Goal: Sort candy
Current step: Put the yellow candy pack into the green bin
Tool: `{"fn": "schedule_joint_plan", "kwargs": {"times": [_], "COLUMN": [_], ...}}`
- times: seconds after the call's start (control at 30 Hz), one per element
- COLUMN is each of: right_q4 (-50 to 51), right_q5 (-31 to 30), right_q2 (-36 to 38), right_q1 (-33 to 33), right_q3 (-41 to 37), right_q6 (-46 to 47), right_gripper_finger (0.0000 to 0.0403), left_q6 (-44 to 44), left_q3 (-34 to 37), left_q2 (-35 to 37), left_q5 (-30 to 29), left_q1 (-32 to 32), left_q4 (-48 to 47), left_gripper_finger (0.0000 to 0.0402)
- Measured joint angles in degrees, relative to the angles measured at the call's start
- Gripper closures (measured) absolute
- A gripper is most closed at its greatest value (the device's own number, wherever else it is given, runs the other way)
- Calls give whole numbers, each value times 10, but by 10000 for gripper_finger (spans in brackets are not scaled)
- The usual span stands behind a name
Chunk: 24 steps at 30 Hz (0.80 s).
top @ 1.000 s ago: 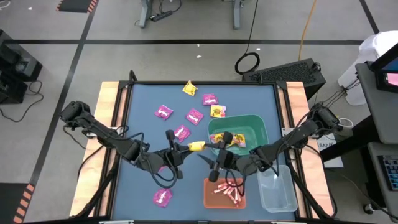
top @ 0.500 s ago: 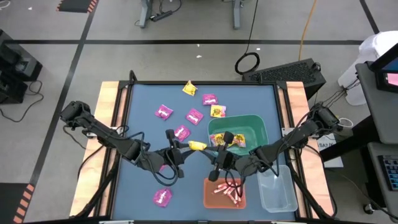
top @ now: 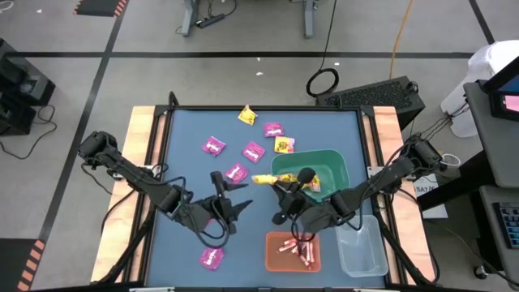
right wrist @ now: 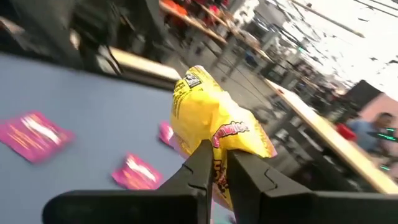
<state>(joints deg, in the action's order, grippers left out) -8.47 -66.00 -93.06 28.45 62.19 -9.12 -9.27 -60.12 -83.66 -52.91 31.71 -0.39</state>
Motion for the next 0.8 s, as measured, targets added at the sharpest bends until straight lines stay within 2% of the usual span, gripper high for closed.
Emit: {"fn": "schedule_joint_plan", "kwargs": {"times": [0.13,0.2,0.3,0.43,0.53,0.63,0.8], "right_q4": [116,190,319,509,638,722,760], "right_q5": [-44,-46,-36,13,58,104,147], "right_q2": [0,0,0,0,0,0,0], "right_q1": [0,0,0,0,0,-1,-1], "right_q3": [0,0,0,0,0,0,0], "right_q6": [68,122,231,411,533,608,612], "right_gripper_finger": [372,372,372,372,372,372,372], "left_q6": [14,15,12,-8,-16,-18,-20], "left_q3": [0,0,6,17,18,19,19], "left_q2": [0,0,0,0,0,0,0], "left_q5": [-8,-10,-12,-5,41,108,226], "left_q1": [-7,-15,-39,-91,-144,-207,-321], "left_q4": [-21,-34,-36,-38,-36,-36,-36], "left_gripper_finger": [157,157,157,158,158,158,158]}}
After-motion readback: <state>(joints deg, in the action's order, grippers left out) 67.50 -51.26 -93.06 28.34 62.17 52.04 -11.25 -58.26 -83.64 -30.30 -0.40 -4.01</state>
